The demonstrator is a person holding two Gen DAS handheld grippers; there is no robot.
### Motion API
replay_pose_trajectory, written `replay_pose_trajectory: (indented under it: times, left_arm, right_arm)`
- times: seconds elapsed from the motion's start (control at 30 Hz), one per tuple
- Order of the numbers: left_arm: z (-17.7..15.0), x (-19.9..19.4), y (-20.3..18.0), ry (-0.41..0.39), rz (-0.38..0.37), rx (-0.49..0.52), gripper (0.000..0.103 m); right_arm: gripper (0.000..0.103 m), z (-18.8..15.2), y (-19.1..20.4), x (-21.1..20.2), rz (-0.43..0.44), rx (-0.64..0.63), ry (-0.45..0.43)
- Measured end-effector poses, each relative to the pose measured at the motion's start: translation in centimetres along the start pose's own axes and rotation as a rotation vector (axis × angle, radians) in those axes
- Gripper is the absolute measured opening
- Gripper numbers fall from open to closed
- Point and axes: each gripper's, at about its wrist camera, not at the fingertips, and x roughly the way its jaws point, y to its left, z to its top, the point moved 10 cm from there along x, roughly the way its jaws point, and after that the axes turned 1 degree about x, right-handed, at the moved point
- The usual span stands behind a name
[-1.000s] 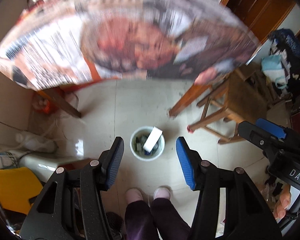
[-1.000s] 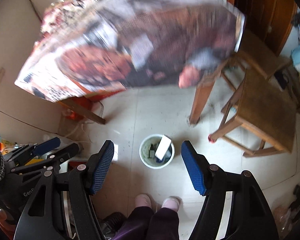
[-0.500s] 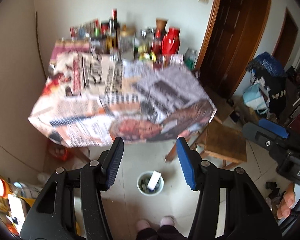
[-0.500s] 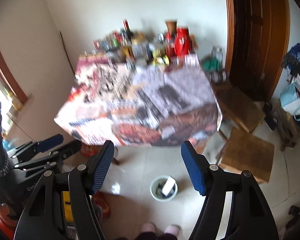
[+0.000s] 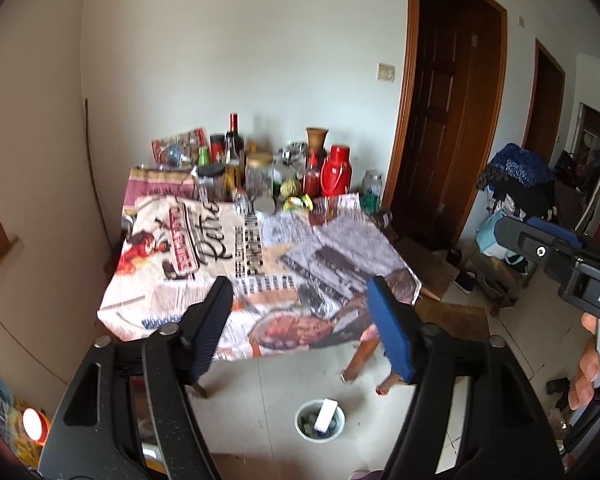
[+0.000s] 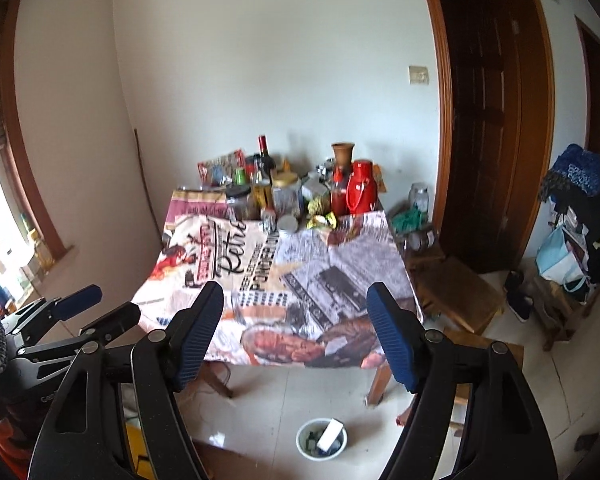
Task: Collect trash
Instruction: 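Move both open tools back to the table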
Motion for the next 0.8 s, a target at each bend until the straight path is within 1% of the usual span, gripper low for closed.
replay_pose_trajectory:
  times: [0.03,0.07,0.13,0.23,0.37,0.43,0.67,0.7,0.8]
  left_arm:
    - [0.3,0.0,0.1,-0.008,0.002,-0.002,0.075]
    - [0.9,0.3,0.2,-0.017,-0.003,-0.007,0.082]
    - [1.5,0.7,0.4,-0.027,-0.010,-0.014,0.087]
    - [2.7,2.2,0.5,-0.031,-0.006,-0.013,0.087]
    - [4.3,5.5,0.5,-0.032,0.018,-0.014,0.087]
    - [5.1,7.0,0.6,-0.034,0.038,-0.016,0.087]
    - [9.9,14.8,0.4,-0.014,0.093,-0.064,0.087]
    - [10.7,16.0,0.5,-0.012,0.104,-0.072,0.087]
    - [12.8,19.3,0.4,-0.008,0.137,-0.104,0.087]
  right_arm:
    - [0.072,0.2,0.0,0.2,-0.005,-0.002,-0.002]
    - [0.073,0.6,-0.1,0.8,-0.009,-0.002,-0.005]
    - [0.073,1.2,-0.2,1.2,-0.012,-0.002,-0.010]
    - [0.075,2.0,-0.5,2.3,-0.018,-0.005,-0.022]
    - [0.076,3.4,-1.4,4.7,-0.005,-0.014,-0.027]
    - [0.076,4.6,-2.3,6.8,0.011,-0.018,-0.025]
    - [0.076,9.0,-5.8,12.1,0.048,-0.045,-0.003]
    - [0.076,10.1,-6.8,13.2,0.053,-0.051,-0.002]
    - [0.076,12.0,-8.9,15.7,0.065,-0.062,0.011]
